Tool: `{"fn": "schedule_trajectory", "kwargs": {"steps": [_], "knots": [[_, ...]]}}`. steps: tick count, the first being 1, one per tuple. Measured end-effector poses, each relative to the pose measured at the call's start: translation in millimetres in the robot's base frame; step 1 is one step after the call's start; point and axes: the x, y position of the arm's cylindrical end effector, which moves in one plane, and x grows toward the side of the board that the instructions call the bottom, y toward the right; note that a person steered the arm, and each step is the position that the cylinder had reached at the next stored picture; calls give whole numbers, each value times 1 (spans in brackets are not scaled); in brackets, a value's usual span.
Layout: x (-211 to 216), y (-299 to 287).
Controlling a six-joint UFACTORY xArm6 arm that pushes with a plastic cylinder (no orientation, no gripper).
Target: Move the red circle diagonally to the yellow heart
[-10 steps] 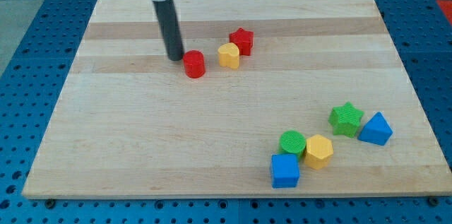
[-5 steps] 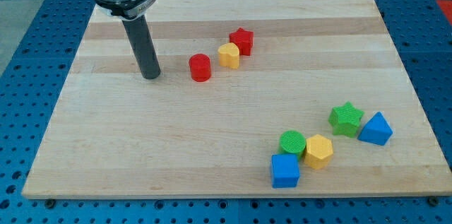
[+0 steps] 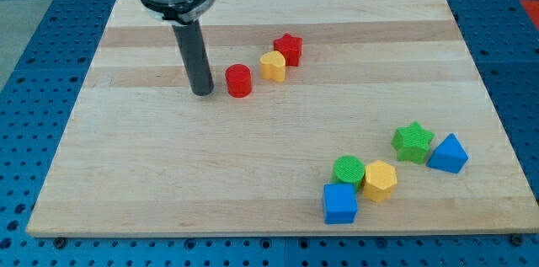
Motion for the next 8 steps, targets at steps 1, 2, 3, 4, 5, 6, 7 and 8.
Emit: {"fn": "schedule_trajectory", "kwargs": {"steps": [1, 2, 3, 4, 5, 6, 7, 8], "knots": [[0, 12], [0, 20], [0, 27], [0, 27], [23, 31], [24, 58], [0, 108], [-8, 187]]}}
